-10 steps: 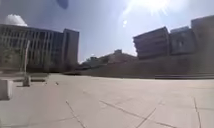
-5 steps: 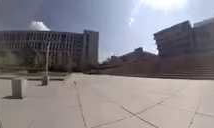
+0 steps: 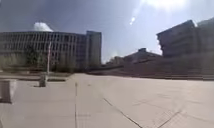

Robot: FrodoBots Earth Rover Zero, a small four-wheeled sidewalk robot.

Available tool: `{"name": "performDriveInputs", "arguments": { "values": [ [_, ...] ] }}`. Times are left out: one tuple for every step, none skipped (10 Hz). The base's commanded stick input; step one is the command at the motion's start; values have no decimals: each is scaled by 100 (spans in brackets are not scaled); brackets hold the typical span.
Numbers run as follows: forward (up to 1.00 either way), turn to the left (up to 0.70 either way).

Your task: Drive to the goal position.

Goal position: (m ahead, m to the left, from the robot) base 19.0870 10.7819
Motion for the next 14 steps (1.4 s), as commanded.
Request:
{"name": "performDriveInputs", "arguments": {
  "values": [
    [100,7],
    [100,7],
    [100,7],
    [100,7],
    [100,7],
    [100,7],
    [100,7],
    [100,7],
    [100,7],
    [100,7],
    [100,7],
    [100,7],
    [100,7],
    [100,7]
  ]
}}
